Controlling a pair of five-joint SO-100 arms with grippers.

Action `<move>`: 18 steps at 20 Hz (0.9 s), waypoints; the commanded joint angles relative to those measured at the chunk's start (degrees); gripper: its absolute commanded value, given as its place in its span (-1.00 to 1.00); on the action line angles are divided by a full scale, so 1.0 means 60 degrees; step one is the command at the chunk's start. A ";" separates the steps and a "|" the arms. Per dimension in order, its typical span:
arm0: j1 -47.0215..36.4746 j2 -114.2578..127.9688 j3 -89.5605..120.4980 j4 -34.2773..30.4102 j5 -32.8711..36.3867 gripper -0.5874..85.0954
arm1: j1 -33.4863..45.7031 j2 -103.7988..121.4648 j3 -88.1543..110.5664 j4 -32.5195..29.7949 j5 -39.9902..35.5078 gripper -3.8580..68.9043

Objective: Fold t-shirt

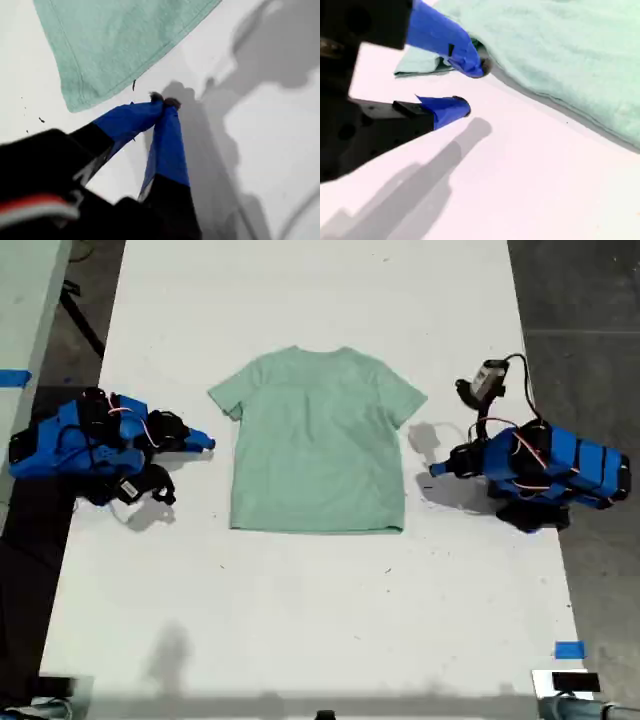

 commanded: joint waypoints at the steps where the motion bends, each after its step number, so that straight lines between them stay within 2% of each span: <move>1: 0.0000 0.0029 -0.0996 0.0117 -0.0967 -0.99 | 0.0103 0.0059 -0.0864 -0.0542 0.3867 -0.92; 11: -0.0220 -0.0703 -0.1904 -0.0015 -0.0952 -0.99 | 0.0542 -0.0615 -0.2139 -0.0410 0.3794 -0.92; 18: -0.0688 -0.5566 -0.5229 -0.1055 -0.0190 -0.99 | 0.1860 -0.5083 -0.5581 -0.0835 0.2212 -0.92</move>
